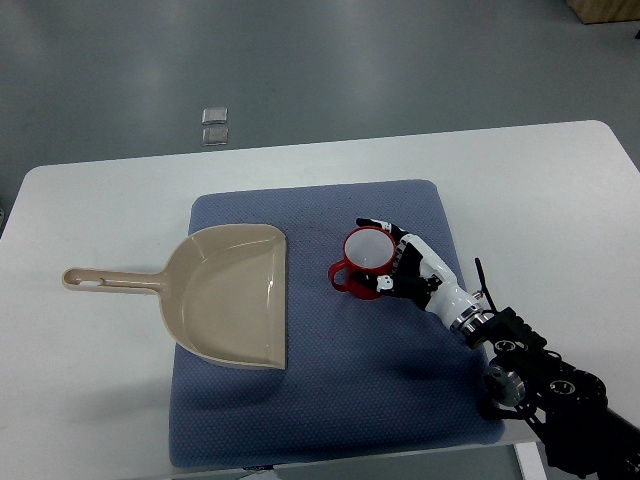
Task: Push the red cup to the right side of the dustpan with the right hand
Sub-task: 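Push the red mug with the right hand toward the dustpan, then hold the red mug against the dustpan's edge with the right hand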
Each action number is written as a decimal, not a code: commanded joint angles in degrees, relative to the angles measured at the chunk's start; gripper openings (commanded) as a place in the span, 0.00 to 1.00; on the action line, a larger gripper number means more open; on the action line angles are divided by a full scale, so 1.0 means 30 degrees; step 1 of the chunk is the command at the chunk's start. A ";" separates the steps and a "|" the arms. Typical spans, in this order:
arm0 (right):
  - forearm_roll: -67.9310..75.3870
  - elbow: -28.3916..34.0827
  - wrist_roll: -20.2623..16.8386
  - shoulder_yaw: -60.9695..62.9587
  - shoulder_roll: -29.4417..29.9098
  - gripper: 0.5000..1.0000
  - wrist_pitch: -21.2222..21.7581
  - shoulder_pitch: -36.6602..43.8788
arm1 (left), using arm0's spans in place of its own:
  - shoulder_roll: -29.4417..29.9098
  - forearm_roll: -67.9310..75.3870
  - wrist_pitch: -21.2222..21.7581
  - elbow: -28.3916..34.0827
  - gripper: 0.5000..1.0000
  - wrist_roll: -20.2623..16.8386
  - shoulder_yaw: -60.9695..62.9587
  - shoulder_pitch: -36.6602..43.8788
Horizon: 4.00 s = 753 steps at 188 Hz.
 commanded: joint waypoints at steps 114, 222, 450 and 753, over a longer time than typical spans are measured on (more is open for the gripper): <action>0.0030 0.0119 0.0000 -0.1679 0.0000 0.86 0.0000 0.0293 | 0.0000 0.0000 0.0000 0.0000 1.00 0.0000 0.0000 0.0000; 0.0205 0.0441 0.0000 -0.2763 0.0000 0.86 0.0000 0.0849 | 0.0000 0.0000 0.0000 0.0000 1.00 0.0000 0.0000 0.0000; 0.0323 0.1466 0.0000 -0.5341 0.0000 0.86 -0.0791 0.1142 | 0.0000 0.0000 0.0000 0.0000 1.00 0.0000 0.0000 0.0000; 0.0381 0.1437 0.0000 -0.5166 0.0000 0.86 0.0410 0.1289 | 0.0000 0.0000 0.0000 0.0000 1.00 0.0000 0.0000 0.0000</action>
